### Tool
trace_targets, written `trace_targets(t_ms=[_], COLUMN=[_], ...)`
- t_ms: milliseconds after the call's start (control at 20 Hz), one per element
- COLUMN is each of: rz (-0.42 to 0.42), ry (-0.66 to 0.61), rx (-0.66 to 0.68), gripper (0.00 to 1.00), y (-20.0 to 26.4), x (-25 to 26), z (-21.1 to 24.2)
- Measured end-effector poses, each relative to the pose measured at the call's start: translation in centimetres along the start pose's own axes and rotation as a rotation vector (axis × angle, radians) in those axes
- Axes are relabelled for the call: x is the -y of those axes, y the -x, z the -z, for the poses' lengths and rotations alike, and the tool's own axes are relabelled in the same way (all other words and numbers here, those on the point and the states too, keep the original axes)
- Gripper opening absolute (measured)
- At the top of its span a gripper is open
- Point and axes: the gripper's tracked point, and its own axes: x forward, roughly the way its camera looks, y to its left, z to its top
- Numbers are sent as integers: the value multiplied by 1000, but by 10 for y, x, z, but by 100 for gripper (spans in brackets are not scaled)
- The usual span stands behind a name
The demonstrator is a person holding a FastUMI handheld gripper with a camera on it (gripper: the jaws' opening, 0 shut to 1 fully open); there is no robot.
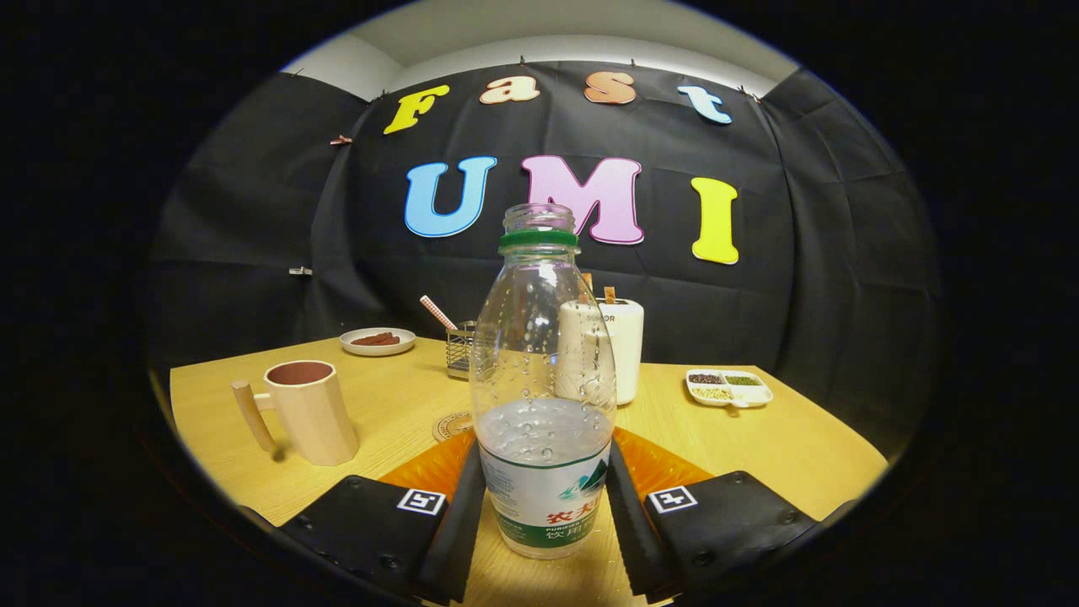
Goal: Take the bottle from table, then pour the juice into the cup, finally place the bottle on the coaster
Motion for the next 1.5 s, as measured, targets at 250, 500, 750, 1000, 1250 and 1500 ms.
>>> trace_targets(t_ms=[250, 500, 750, 1000, 1250, 1500], rz=[-6, -30, -45, -65, -54, -66], ry=[125, 317, 538, 659, 851, 1011], rx=[22, 52, 91, 71, 61, 54], gripper=[72, 72, 72, 72, 72, 72], y=[-5, -9, -16, -30, -40, -47], x=[-1, -19, -41, -58, -66, -80], z=[-26, -49, -65, -62, -50, -34])
